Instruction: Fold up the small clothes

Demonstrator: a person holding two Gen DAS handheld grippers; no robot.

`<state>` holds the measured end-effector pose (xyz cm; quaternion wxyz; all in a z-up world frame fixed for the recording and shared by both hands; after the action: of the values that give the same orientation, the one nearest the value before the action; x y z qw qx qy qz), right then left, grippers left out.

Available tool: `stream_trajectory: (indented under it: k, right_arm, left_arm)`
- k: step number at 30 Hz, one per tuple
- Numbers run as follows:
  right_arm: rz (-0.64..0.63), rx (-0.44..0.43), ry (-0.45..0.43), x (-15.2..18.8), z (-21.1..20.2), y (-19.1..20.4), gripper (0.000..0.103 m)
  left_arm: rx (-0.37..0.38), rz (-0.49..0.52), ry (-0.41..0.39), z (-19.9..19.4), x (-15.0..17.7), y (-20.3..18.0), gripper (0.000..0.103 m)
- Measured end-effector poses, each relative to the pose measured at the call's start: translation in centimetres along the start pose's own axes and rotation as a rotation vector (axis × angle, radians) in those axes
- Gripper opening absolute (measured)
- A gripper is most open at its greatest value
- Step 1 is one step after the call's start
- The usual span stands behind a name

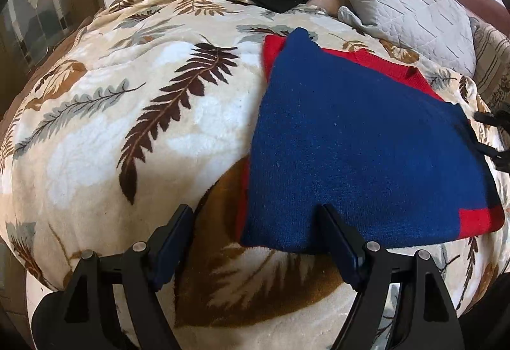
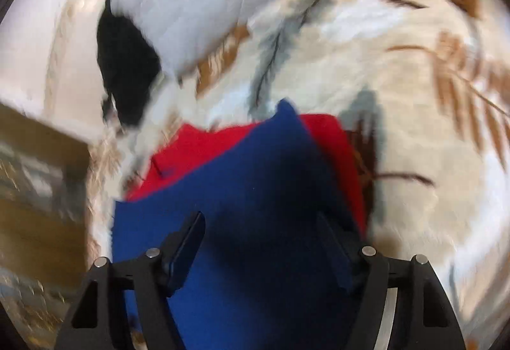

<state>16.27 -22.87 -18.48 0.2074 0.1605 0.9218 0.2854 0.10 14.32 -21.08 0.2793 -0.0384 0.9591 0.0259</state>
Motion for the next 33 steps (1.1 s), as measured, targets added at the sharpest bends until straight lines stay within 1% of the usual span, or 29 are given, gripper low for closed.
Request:
stream_trajectory:
  k: [2,4,5,6,7,8,9,10,11,12,13,14,15,16,18,20,21,23,25,27,28,29,30,31,32,33]
  right_arm:
    - [-0.071,-0.032,-0.012,2.2,-1.9,1.8,0.079]
    - [-0.130,-0.116,0.035,6.2,-3.1,3.7,0.083]
    - [-0.153,-0.126,0.047,7.3,-3.4,3.7,0.083]
    - [-0.174,-0.115,0.054,8.6,-3.1,3.0,0.085]
    - [-0.176,-0.079,0.063,9.5,-2.8,1.4,0.087]
    - [-0.147,-0.017,0.088,10.2,-1.7,-1.1,0.087]
    - [-0.096,-0.053,0.100,10.4,-1.4,-2.6,0.082]
    - [-0.069,-0.094,0.048,10.1,-2.9,-2.6,0.080]
    - [-0.054,-0.077,0.032,10.0,-3.9,-2.7,0.082]
    - [-0.061,-0.045,0.008,10.2,-5.3,-2.6,0.084]
    - [-0.073,-0.057,-0.023,10.6,-6.5,-2.2,0.085]
    - [-0.065,-0.087,-0.041,11.0,-7.4,-2.1,0.087]
    - [-0.031,-0.130,-0.044,11.8,-8.0,-2.3,0.091]
    - [0.010,-0.157,-0.023,12.9,-7.8,-2.7,0.093]
    - [0.087,-0.188,0.014,14.4,-6.8,-4.2,0.093]
    - [0.175,-0.198,0.031,14.6,-5.8,-5.7,0.093]
    - [0.223,-0.217,0.027,14.3,-5.5,-6.3,0.093]
    - [0.274,-0.268,0.003,13.1,-5.5,-6.8,0.094]
    - [0.339,-0.269,-0.021,11.7,-4.6,-7.6,0.094]
    - [0.376,-0.266,-0.036,10.9,-4.3,-7.7,0.094]
    - [0.357,-0.252,-0.045,10.5,-4.4,-7.5,0.089]
    - [0.309,-0.228,-0.050,10.0,-4.1,-6.9,0.075]
    - [0.265,-0.181,-0.023,10.0,-3.2,-6.7,0.008]
    - [0.261,-0.164,-0.007,9.9,-2.5,-6.8,0.010]
    - [0.252,-0.147,-0.013,9.9,-2.5,-6.9,0.010]
    - [0.209,-0.127,-0.048,9.9,-3.5,-6.5,0.009]
  left_arm:
    - [-0.002,-0.005,0.002,-0.1,0.1,0.1,0.081]
    - [-0.009,-0.002,-0.001,-0.2,0.1,0.0,0.081]
    - [-0.014,0.000,-0.001,-0.2,0.2,0.0,0.081]
    - [-0.017,0.002,0.000,-0.2,0.2,-0.1,0.081]
    - [-0.020,0.004,0.000,-0.3,0.2,-0.1,0.081]
    - [-0.023,0.007,0.002,-0.3,0.2,-0.1,0.081]
    - [-0.024,0.013,0.006,-0.5,0.2,-0.2,0.081]
    - [-0.025,0.021,0.008,-0.8,0.1,-0.2,0.081]
    - [-0.033,0.029,-0.006,-1.6,-0.1,-0.1,0.081]
    - [-0.045,0.030,-0.042,-2.7,-0.6,0.1,0.081]
    - [-0.055,0.026,-0.094,-3.9,-1.2,0.3,0.081]
    - [-0.060,0.023,-0.125,-4.7,-1.7,0.3,0.081]
    - [-0.060,0.020,-0.144,-5.1,-2.2,0.2,0.082]
    - [-0.054,0.020,-0.147,-5.2,-2.5,0.0,0.082]
    - [-0.035,0.035,-0.135,-4.7,-3.1,-1.0,0.082]
    - [-0.028,0.057,-0.117,-3.9,-3.5,-2.3,0.082]
    - [-0.013,0.061,-0.114,-3.5,-3.9,-3.1,0.082]
    - [0.007,0.060,-0.110,-3.0,-4.4,-4.2,0.082]
    - [0.027,0.055,-0.117,-2.5,-5.2,-5.4,0.082]
    - [0.022,0.059,-0.105,-1.4,-5.7,-6.4,0.082]
    - [0.022,0.060,-0.097,-1.1,-5.7,-6.6,0.082]
    - [0.025,0.063,-0.089,-0.6,-5.7,-7.0,0.082]
    - [0.018,0.067,-0.077,-0.3,-5.7,-7.3,0.082]
    - [0.014,0.070,-0.072,-0.2,-5.6,-7.4,0.082]
    - [0.009,0.076,-0.070,-0.1,-5.6,-7.4,0.082]
    - [0.002,0.080,-0.081,-0.6,-5.8,-7.4,0.082]
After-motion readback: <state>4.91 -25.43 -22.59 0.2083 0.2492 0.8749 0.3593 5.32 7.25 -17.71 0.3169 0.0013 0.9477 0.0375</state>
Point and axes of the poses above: each gripper's, at about its wrist camera, not at the fingertips, and z roughly the way its jaws point, y to its left, x to its underside, the point moved 9 cm from there along z, roughly the way its jaws point, and after that the axes turned 11 degrees about z, right-handed, at the moved point
